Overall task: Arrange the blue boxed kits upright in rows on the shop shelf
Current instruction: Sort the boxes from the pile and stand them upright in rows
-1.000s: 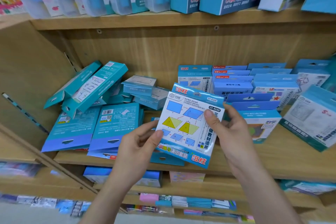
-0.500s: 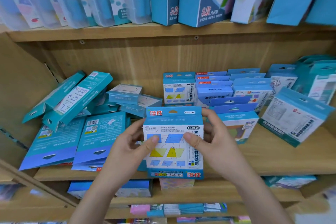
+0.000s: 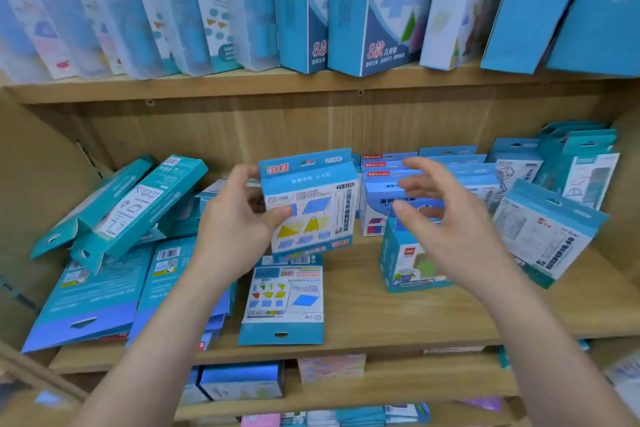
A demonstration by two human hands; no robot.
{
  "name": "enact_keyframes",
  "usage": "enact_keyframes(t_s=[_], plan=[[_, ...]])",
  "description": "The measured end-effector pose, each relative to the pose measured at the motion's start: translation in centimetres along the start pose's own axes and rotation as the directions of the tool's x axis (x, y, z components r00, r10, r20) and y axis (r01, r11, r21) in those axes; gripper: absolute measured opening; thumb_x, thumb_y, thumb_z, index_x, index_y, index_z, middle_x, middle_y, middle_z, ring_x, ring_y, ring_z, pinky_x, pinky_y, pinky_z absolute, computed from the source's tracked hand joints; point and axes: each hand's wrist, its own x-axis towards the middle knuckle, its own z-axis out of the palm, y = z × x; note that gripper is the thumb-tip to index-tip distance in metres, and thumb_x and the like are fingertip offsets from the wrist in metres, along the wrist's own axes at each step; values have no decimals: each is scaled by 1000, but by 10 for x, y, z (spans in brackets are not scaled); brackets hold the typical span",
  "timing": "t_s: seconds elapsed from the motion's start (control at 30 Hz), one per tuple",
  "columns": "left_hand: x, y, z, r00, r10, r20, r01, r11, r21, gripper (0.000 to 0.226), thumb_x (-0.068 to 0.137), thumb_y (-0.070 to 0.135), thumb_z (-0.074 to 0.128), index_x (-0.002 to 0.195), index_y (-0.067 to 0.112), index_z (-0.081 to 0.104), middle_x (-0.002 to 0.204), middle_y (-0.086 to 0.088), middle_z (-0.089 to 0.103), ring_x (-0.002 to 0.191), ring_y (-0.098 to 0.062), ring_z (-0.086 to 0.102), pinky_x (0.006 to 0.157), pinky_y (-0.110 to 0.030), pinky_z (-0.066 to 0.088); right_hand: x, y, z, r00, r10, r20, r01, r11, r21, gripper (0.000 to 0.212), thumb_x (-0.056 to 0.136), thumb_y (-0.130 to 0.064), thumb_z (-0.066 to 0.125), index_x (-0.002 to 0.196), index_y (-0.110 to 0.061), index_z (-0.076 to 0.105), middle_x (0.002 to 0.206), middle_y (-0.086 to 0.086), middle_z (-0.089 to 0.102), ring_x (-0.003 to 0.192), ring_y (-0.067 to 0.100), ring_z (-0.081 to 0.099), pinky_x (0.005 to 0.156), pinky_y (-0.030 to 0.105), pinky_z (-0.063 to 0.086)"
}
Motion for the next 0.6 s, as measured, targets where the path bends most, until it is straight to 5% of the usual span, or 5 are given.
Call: enact_keyframes(t_s=[0.27, 0.5, 0.6], plan=[[63, -10, 63, 995, -42, 88, 13, 953, 304, 50, 82, 21, 71, 113, 26, 33, 109, -1, 67, 96, -24, 63, 76, -37, 50, 78, 27, -29, 986, 9, 164, 40, 955, -293, 37, 94, -26, 55, 130, -30, 48, 133, -8, 54, 121, 10, 50, 92, 25, 40], [89, -36, 95, 979, -143, 142, 100, 957, 274, 52, 84, 7, 66, 121, 22, 32, 116, -4, 63, 101, -19, 62, 80, -35, 53, 126, 60, -14, 903, 87, 420, 130, 878, -462, 45, 95, -16, 52, 138, -24, 41, 142, 1, 46, 127, 20, 43, 94, 25, 35], [94, -47, 104, 976, -173, 134, 140, 965, 223, 50, 85, 2, 64, 124, 18, 36, 120, -6, 61, 107, -18, 59, 83, -31, 51, 139, 70, -7, 865, 107, 490, 186, 838, -513, 54, 92, -11, 52, 142, -24, 36, 147, -2, 39, 134, 18, 35, 107, 39, 34]])
